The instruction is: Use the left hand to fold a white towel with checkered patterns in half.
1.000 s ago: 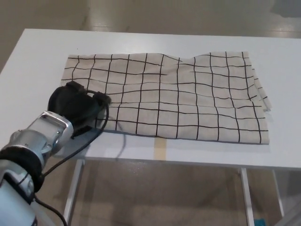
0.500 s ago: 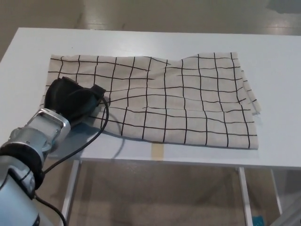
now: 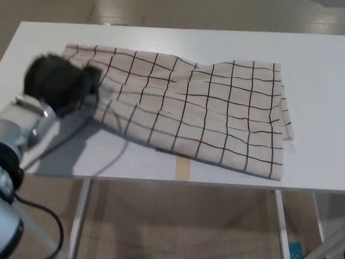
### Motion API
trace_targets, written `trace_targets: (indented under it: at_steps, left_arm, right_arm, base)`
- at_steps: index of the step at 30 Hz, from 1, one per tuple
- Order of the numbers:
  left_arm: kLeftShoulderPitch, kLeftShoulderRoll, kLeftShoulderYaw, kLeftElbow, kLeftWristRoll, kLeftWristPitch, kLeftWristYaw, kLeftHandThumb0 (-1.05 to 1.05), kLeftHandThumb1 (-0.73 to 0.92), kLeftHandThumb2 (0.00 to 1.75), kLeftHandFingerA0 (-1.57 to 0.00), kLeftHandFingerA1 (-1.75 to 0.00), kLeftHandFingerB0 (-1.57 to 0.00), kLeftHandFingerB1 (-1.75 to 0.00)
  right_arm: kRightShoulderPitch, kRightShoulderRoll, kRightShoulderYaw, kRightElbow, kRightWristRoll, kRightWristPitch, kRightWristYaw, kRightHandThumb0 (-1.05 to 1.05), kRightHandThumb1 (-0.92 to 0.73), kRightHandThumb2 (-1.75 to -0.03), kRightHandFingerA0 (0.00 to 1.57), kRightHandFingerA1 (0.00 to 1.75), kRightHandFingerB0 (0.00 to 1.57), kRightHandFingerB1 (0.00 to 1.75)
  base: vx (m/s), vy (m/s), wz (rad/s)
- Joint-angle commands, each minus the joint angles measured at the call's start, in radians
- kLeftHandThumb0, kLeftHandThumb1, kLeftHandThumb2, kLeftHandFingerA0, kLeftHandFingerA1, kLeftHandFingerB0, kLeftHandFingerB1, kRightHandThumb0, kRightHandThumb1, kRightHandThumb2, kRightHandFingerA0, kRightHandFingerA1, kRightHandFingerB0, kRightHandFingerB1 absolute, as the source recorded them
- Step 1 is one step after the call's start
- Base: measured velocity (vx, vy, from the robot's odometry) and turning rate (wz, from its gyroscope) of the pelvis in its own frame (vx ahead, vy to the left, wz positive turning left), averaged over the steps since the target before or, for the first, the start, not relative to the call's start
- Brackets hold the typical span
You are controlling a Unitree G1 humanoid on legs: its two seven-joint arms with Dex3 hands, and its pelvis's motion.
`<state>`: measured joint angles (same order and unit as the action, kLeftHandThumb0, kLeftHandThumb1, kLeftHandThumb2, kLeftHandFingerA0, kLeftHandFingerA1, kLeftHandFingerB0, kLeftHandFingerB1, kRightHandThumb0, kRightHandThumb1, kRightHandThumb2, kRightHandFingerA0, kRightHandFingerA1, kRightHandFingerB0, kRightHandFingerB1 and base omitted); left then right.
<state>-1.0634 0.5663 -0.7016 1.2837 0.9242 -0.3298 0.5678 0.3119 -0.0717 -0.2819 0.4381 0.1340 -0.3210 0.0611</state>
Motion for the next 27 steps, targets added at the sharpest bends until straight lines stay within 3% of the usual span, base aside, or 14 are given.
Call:
trace_targets:
  at_steps: [1,7,9,10,11,13,14,15,17,18,19,20,24,27]
  left_arm:
    - [-0.088,0.047,0.015,-0.007,0.009,-0.015,0.054,-0.21,0.63,0.56,-0.78,-1.72,-0.66,-1.61]
    - [-0.163,0.051,-0.04,-0.003,0.076,0.002,0.129,-0.21,0.62,0.55,-0.77,-1.75,-0.62,-1.65]
    - [-0.191,0.046,-0.064,-0.009,0.092,-0.006,0.117,-0.26,0.65,0.58,-0.8,-1.75,-0.58,-1.58]
    - [-0.205,0.04,-0.079,-0.016,0.104,-0.003,0.117,-0.24,0.55,0.54,-0.78,-1.75,-0.65,-1.62]
    - [-0.228,0.024,-0.109,-0.026,0.133,-0.002,0.11,-0.28,0.54,0.54,-0.78,-1.75,-0.83,-1.32]
    - [-0.252,0.008,-0.145,-0.033,0.157,0.009,0.101,-0.27,0.53,0.53,-0.77,-1.74,-0.85,-1.27]
    - [-0.26,0.003,-0.158,-0.033,0.162,0.014,0.099,-0.27,0.53,0.53,-0.77,-1.74,-0.85,-1.27]
    - [-0.276,-0.015,-0.173,-0.038,0.17,0.013,0.108,-0.26,0.53,0.54,-0.78,-1.74,-0.78,-1.4]
    - [-0.294,-0.036,-0.185,-0.043,0.172,0.006,0.119,-0.28,0.53,0.54,-0.79,-1.74,-0.77,-1.42]
    - [-0.302,-0.05,-0.19,-0.045,0.173,0.001,0.136,-0.33,0.37,0.71,-1.13,-1.45,-0.85,-1.27]
    - [-0.308,-0.059,-0.192,-0.049,0.173,-0.009,0.142,-0.32,0.53,0.53,-0.77,-1.75,-0.96,-1.08]
    - [-0.321,-0.084,-0.205,-0.06,0.182,-0.026,0.164,-0.37,0.52,0.56,-0.81,-1.74,-1.01,-0.55]
    - [-0.349,-0.139,-0.255,-0.084,0.224,-0.044,0.192,-0.37,0.47,0.56,-0.89,-1.68,-0.9,-0.5]
    - [-0.357,-0.155,-0.273,-0.091,0.239,-0.046,0.196,-0.37,0.47,0.56,-0.89,-1.68,-0.9,-0.5]
  right_arm:
    - [0.016,-0.01,-0.002,0.005,-0.005,-0.015,0.0,-0.33,-0.77,-0.64,0.26,0.4,0.32,0.34]
    - [0.026,-0.006,-0.001,0.003,-0.004,-0.012,-0.001,-0.33,-0.77,-0.63,0.28,0.4,0.33,0.34]
    - [0.025,-0.005,0.0,0.005,-0.004,-0.013,0.0,-0.33,-0.77,-0.63,0.29,0.4,0.34,0.34]
    - [0.025,-0.005,0.0,0.007,-0.004,-0.012,0.0,-0.34,-0.77,-0.63,0.29,0.4,0.34,0.34]
    - [0.031,-0.004,0.001,0.006,-0.004,-0.013,0.001,-0.34,-0.77,-0.64,0.28,0.4,0.34,0.34]
    - [0.033,-0.003,0.002,-0.001,-0.003,-0.01,0.002,-0.34,-0.77,-0.63,0.28,0.4,0.33,0.34]
    - [0.033,-0.003,0.002,-0.004,-0.003,-0.007,0.002,-0.34,-0.77,-0.63,0.28,0.4,0.33,0.34]
    - [0.036,-0.001,0.003,-0.011,-0.002,-0.003,0.002,-0.34,-0.77,-0.63,0.28,0.4,0.33,0.34]
    - [0.037,0.001,0.003,-0.016,-0.001,0.002,-0.001,-0.34,-0.77,-0.63,0.29,0.4,0.34,0.34]
    - [0.04,0.002,0.005,-0.025,-0.004,0.005,-0.004,-0.34,-0.77,-0.63,0.28,0.4,0.34,0.34]
    - [0.04,0.001,0.006,-0.027,-0.005,0.007,-0.004,-0.35,-0.77,-0.63,0.29,0.4,0.34,0.34]
    - [0.038,0.0,0.006,-0.027,-0.004,0.01,-0.002,-0.35,-0.77,-0.63,0.29,0.4,0.34,0.34]
    - [0.031,-0.007,0.011,-0.037,-0.007,0.021,0.001,-0.35,-0.77,-0.63,0.29,0.4,0.34,0.34]
    - [0.028,-0.009,0.014,-0.042,-0.011,0.026,-0.001,-0.35,-0.77,-0.63,0.29,0.4,0.35,0.34]
  base:
    - [0.0,0.0,0.0]
    - [0.0,0.0,0.0]
    - [0.0,0.0,0.0]
    - [0.0,0.0,0.0]
    - [0.0,0.0,0.0]
    - [0.0,0.0,0.0]
    - [0.0,0.0,0.0]
    - [0.0,0.0,0.0]
    - [0.0,0.0,0.0]
    - [0.0,0.0,0.0]
    - [0.0,0.0,0.0]
    - [0.0,0.0,0.0]
    - [0.0,0.0,0.0]
    - [0.0,0.0,0.0]
